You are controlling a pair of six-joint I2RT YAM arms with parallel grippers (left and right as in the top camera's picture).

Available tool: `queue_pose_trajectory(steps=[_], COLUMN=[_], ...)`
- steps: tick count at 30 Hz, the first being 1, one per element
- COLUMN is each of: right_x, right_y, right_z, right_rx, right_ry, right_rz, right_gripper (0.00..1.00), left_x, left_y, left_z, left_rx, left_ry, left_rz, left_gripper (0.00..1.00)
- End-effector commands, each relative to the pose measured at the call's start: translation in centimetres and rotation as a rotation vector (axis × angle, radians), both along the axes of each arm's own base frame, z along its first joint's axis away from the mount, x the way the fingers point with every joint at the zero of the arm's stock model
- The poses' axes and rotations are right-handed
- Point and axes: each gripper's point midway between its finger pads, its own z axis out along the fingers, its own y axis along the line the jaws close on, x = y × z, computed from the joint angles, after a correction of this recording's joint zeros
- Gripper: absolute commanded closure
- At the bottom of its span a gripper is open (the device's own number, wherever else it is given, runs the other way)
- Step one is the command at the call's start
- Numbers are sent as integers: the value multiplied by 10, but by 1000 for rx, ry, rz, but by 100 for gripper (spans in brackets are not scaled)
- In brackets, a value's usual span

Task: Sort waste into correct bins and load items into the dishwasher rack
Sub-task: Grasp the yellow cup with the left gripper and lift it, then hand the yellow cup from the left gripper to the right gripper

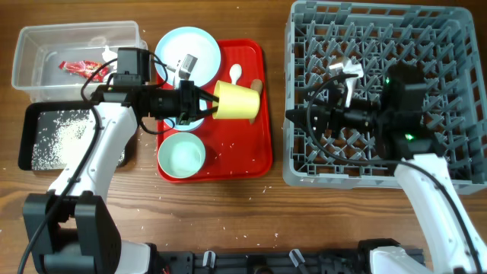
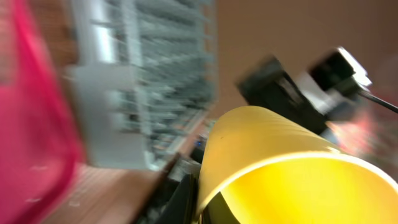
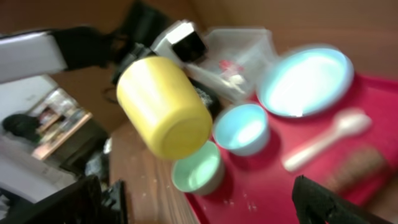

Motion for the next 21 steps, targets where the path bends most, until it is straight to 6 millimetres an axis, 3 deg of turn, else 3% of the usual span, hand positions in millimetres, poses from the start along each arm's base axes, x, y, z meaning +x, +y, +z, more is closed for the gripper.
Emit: queue_pose_trajectory(steps=[1, 7, 15, 21], right_x=[-19, -21, -27, -24], right_y=[20, 48, 73, 90], right_z=[12, 5, 31, 28], right_rx=[111, 115, 153, 141], right_ry=[-11, -50, -138, -155], right_rz=[220, 307, 358, 328], right_gripper=[0, 0, 0, 0], left_x=[-18, -19, -20, -24], left_y=[-7, -8, -9, -14], left_z=[43, 44, 44, 44], left_rx=[-204, -210, -209, -209], left_ry=[-23, -9, -6, -2], left_rz=[-103, -108, -112, -129], left_gripper=[96, 96, 96, 96])
